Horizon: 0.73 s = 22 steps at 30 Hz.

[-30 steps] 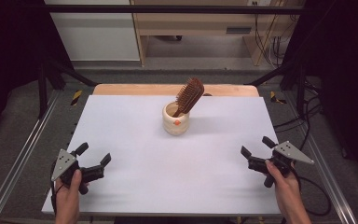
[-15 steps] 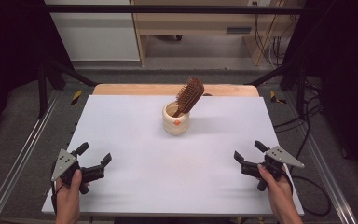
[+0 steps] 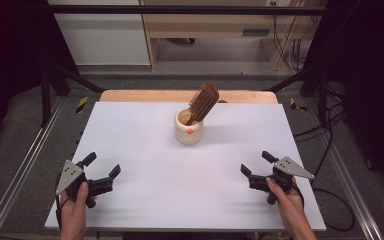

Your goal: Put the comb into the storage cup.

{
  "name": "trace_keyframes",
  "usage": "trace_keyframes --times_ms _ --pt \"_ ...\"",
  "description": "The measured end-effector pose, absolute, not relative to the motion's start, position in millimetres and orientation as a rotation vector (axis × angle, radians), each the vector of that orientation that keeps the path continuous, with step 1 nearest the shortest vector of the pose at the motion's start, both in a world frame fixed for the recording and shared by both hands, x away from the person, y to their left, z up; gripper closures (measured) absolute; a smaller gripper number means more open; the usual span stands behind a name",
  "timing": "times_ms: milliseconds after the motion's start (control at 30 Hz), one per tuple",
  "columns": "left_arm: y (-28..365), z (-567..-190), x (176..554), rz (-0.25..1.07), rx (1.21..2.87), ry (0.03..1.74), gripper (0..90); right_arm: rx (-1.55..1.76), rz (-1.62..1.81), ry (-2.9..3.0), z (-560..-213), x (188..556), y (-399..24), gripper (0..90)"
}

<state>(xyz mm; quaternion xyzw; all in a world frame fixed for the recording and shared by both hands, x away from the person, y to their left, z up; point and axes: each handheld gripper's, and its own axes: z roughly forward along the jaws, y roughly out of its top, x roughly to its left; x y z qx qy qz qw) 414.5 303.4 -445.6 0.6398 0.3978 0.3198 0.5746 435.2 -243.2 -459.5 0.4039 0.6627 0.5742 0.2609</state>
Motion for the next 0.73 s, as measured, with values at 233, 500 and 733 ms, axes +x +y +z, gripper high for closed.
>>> trace_keyframes --times_ms 233,500,733 --pt "303 -445 414 0.724 1.501 0.908 1.5 1.036 1.563 1.838 -460 438 -226 3.4" --pt "300 -446 416 0.691 1.499 0.907 1.5 0.984 1.516 1.909 -467 447 -215 3.8" --pt "297 -447 417 0.702 1.520 0.910 1.6 1.003 1.505 1.906 -468 446 -216 4.1"
